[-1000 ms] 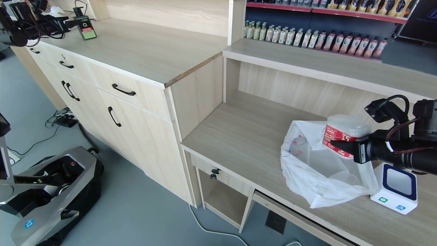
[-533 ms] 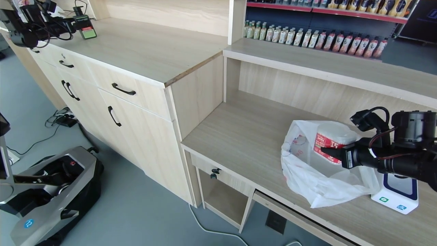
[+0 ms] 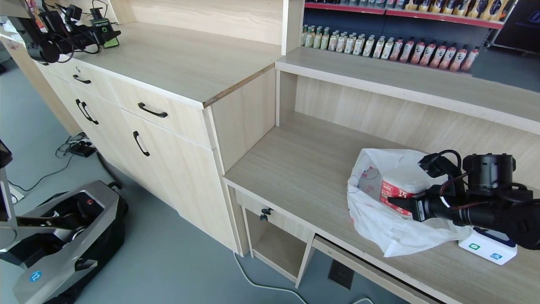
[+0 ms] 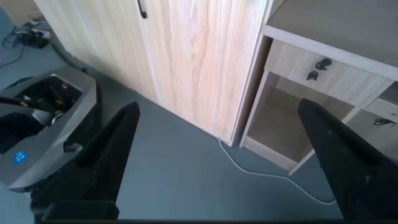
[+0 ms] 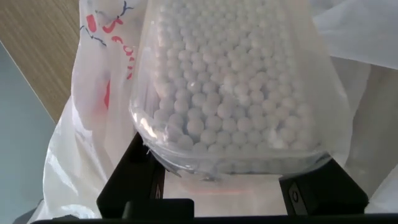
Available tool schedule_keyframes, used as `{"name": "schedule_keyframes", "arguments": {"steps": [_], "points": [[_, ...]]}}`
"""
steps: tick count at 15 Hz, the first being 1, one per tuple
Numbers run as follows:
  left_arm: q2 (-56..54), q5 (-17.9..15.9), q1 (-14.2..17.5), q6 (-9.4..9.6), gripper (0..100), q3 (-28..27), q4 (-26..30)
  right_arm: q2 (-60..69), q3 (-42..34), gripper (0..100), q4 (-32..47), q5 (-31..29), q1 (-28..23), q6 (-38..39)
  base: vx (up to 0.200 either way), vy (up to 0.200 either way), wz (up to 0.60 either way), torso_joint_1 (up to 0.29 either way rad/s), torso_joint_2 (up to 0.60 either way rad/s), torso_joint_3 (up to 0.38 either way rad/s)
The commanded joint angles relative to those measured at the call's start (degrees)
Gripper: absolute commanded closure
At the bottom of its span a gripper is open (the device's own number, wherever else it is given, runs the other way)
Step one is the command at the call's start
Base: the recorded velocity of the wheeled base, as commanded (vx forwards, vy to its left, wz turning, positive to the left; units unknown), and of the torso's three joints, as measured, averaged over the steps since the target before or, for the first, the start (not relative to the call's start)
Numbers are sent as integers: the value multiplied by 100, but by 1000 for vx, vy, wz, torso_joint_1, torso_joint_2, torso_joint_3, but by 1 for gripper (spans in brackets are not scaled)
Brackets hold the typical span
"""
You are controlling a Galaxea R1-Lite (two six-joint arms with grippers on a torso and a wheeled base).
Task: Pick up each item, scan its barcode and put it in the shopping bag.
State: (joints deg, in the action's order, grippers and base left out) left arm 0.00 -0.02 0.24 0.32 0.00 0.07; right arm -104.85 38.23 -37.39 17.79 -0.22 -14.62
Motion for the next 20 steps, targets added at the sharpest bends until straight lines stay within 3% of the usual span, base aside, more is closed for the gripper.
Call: {"name": "schedule_keyframes", "arguments": {"steps": [1,13,14,20], "points": [[0,2,2,-5,0,0,1,-220,-17,100,-146,6,4,-6,0,0,0,0,0,0],[0,2,2,3,0,0,1,-466,-9,100,-348,155,22,-76,0,0,0,0,0,0],[0,2,2,-5,0,0,1,-466,-26,0,-348,155,22,-76,0,0,0,0,0,0],[0,2,2,-5,0,0,1,-185,53,0,-348,269,40,-94,0,0,0,0,0,0]]}}
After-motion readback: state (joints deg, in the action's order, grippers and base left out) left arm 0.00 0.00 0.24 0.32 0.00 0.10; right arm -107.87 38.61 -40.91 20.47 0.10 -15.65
